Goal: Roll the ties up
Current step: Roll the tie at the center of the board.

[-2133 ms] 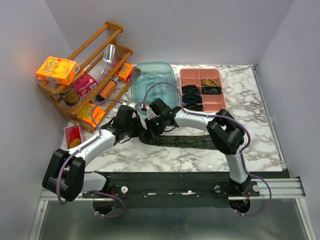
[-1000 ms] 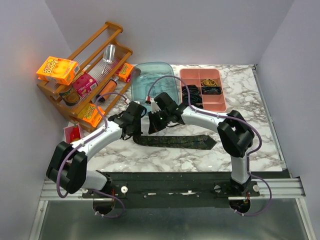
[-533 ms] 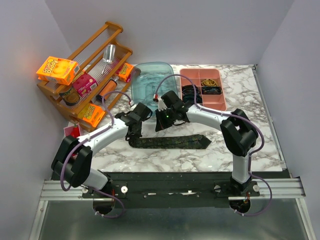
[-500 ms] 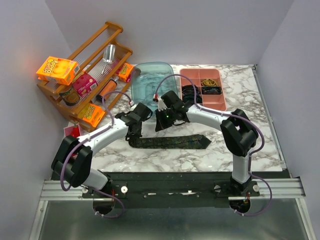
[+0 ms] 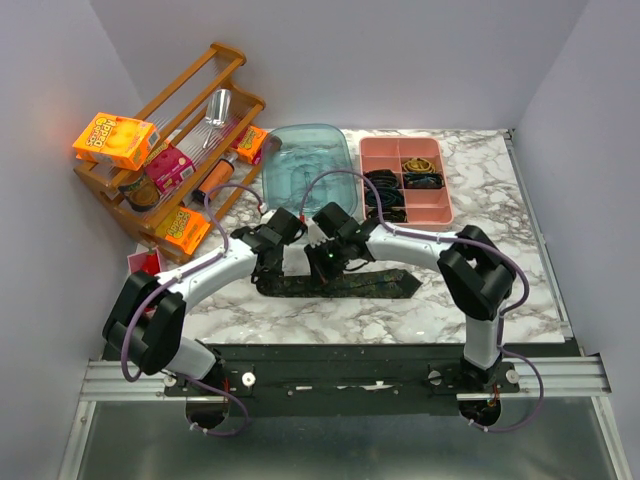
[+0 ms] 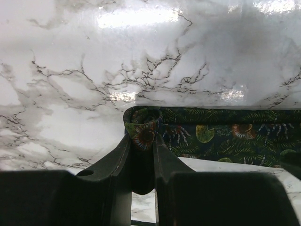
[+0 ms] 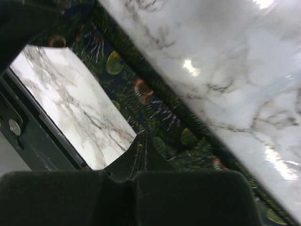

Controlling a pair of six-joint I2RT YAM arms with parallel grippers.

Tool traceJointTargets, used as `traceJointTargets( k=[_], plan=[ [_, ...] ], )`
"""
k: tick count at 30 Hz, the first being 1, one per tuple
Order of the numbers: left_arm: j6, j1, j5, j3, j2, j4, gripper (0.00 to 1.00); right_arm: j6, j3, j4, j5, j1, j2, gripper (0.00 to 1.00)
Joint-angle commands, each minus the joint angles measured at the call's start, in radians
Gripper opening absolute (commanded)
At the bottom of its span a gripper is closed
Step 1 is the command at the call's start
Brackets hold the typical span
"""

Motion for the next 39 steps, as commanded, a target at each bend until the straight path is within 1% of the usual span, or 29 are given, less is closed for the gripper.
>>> traceJointTargets(
  k=[1,5,12,17,25,39],
  plan=[
    [-0.017,-0.005,-0.039,-0.021,-0.024,0.015,0.0,-0.012,-0.025,-0.027,-0.017,0.029,0.019,0.01],
    [-0.017,-0.005,-0.042,-0.027,-0.031,0.018,0.0,-0.014,-0.02,-0.035,0.01,0.034,0.047,0.01],
    [-0.002,-0.007,-0.039,-0.044,-0.07,0.024,0.0,0.0,0.032,-0.102,0.122,0.032,0.098,0.01],
    [0.01,-0.011,-0.038,-0.051,-0.098,0.028,0.0,0.018,0.047,-0.115,0.147,0.029,0.107,0.01],
    [0.015,-0.039,-0.05,-0.053,-0.086,0.024,0.0,0.026,0.092,-0.136,0.156,0.028,0.116,0.01],
    [-0.016,-0.084,-0.122,-0.042,-0.018,-0.025,0.0,0.034,0.089,-0.142,0.116,0.023,0.075,0.01]
  ],
)
